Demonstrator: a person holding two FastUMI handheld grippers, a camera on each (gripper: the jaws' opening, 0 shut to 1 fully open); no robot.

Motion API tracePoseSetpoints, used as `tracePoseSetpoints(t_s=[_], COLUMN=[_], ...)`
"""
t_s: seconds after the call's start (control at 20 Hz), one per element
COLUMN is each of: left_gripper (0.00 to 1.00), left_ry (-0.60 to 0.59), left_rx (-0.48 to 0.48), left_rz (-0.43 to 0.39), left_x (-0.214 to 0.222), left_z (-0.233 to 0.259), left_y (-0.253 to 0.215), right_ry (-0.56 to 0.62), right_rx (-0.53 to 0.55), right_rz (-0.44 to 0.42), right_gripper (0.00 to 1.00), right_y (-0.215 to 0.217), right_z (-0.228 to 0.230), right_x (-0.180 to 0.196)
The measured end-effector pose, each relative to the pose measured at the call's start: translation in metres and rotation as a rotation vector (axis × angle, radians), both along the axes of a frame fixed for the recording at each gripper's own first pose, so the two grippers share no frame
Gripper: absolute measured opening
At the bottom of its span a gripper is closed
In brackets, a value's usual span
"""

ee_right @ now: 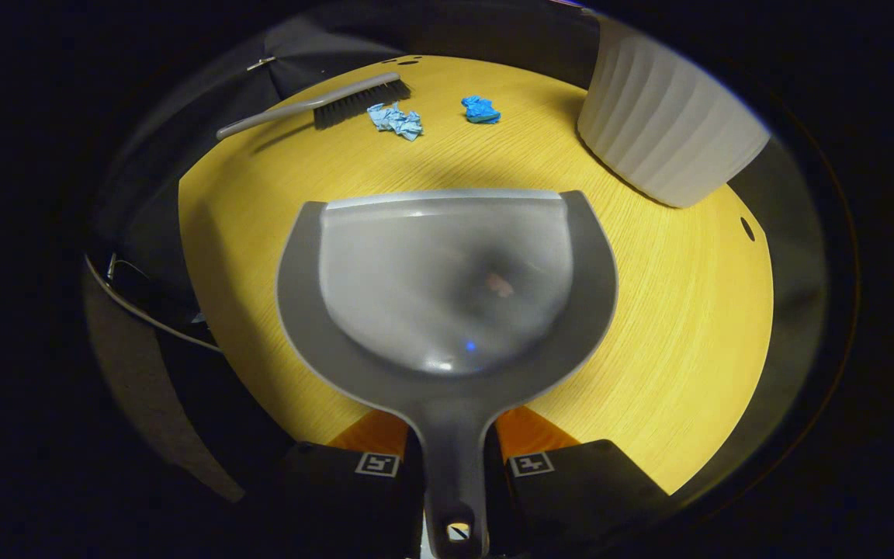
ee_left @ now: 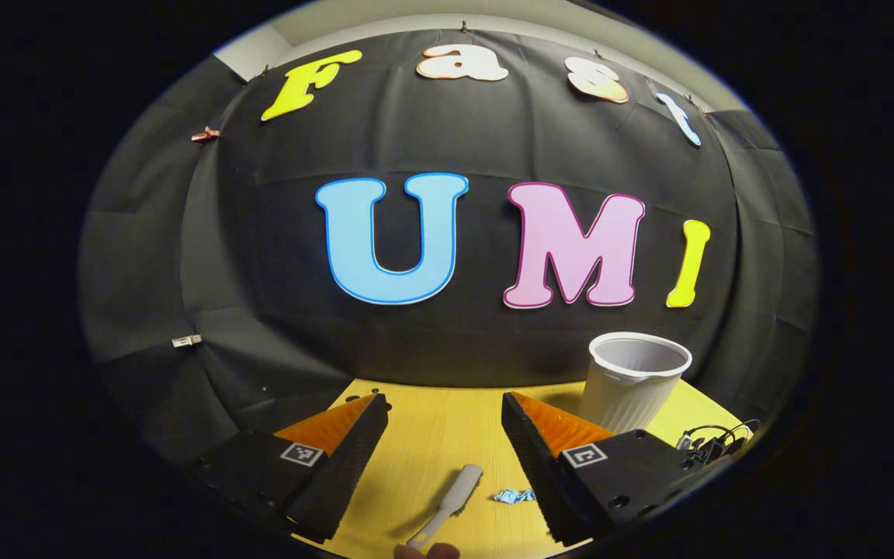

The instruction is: Pick up the small broom and dustpan from the desktop, sweep the trash into the dustpan with the broom, and then empty the trash into the garbage bin.

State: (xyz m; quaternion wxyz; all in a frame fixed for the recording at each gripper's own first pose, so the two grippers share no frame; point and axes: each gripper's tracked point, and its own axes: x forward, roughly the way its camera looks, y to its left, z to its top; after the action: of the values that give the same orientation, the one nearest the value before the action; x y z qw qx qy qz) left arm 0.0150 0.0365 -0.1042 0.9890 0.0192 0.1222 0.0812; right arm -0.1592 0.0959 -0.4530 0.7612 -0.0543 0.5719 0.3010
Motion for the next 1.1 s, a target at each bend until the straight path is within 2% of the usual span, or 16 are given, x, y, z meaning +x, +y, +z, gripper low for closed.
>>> tracePoseSetpoints(t_s=[0.1, 0.15, 0.25, 0.35, 0.55, 0.8, 1.1], left_gripper=[0.96, 0.96, 0.95, 0.96, 0.96, 0.95, 0.89], left_ry=[0.032, 0.047, 0.099, 0.167, 0.358, 0.574, 0.804], left_rx=[-0.031, -0.041, -0.059, -0.075, -0.085, -0.025, -0.012], left_rz=[-0.007, -0.018, -0.054, -0.097, -0.200, -0.310, -0.365], left_x=[0.000, 0.001, 0.003, 0.003, 0.000, -0.001, -0.012], left_z=[-0.013, -0.019, -0.040, -0.065, -0.134, -0.211, -0.279], left_y=[0.003, 0.004, 0.005, 0.006, 0.006, 0.010, 0.019], right_ry=[-0.026, -0.042, -0.051, -0.008, -0.024, -0.024, -0.023], right_rx=[-0.005, -0.006, 0.012, 0.032, 0.018, 0.006, -0.004], right_rz=[-0.023, -0.028, -0.041, -0.053, -0.068, -0.074, -0.088], right_gripper=[0.29, 0.36, 0.36, 0.36, 0.36, 0.36, 0.36], right_y=[-0.004, -0.005, -0.009, -0.010, -0.017, -0.018, -0.017], right_z=[0.008, 0.012, 0.023, 0.028, 0.032, 0.032, 0.033], right_x=[0.006, 0.008, 0.011, 0.005, 0.005, 0.006, 0.006])
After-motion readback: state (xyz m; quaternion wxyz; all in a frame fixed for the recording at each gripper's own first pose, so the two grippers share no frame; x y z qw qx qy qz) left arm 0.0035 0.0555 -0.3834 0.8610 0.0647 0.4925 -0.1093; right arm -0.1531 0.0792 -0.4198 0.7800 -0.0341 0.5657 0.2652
